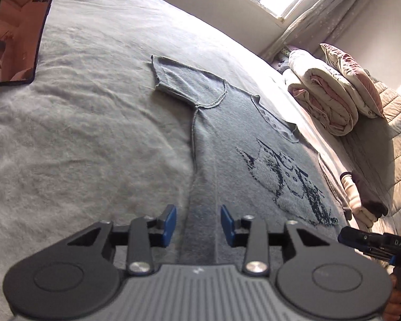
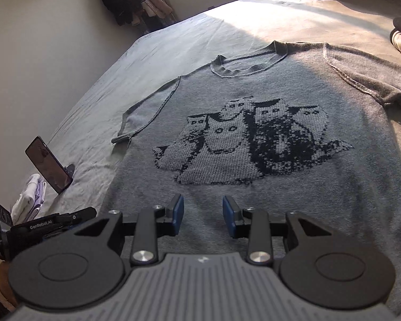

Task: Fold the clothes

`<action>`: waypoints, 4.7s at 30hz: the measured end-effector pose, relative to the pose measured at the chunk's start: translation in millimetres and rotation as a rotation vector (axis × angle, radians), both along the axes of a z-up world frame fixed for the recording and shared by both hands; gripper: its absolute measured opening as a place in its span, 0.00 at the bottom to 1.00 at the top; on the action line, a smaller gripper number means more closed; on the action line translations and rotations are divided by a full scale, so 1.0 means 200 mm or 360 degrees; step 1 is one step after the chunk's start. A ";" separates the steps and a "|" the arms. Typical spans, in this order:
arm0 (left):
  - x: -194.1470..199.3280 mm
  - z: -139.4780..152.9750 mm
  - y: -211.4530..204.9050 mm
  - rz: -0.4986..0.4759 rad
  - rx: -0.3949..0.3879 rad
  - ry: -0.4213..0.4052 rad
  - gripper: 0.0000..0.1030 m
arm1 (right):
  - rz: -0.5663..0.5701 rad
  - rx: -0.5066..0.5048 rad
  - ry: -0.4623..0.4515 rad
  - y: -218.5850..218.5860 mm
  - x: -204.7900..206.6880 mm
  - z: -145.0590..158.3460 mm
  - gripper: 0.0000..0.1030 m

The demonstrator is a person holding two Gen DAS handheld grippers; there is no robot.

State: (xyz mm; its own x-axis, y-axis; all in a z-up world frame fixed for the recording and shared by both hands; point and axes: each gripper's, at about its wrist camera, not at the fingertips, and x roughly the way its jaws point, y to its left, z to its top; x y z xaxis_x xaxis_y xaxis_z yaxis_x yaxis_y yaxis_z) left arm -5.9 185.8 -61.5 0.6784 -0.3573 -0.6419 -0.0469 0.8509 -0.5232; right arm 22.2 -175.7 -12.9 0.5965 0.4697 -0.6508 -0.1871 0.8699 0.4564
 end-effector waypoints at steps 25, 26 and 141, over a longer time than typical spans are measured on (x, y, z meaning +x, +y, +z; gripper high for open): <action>0.00 -0.17 0.11 -0.0271 -0.0372 0.0016 0.03 | 0.0310 -0.0112 0.0052 0.89 0.12 -0.18 0.36; -0.01 -0.17 0.10 -0.0276 -0.0367 0.0010 0.03 | 0.0304 -0.0109 0.0051 0.89 0.11 -0.17 0.36; -0.07 -0.07 0.00 -0.0424 -0.0191 -0.0039 0.03 | 0.0280 0.0150 0.0134 0.77 0.20 -0.17 0.06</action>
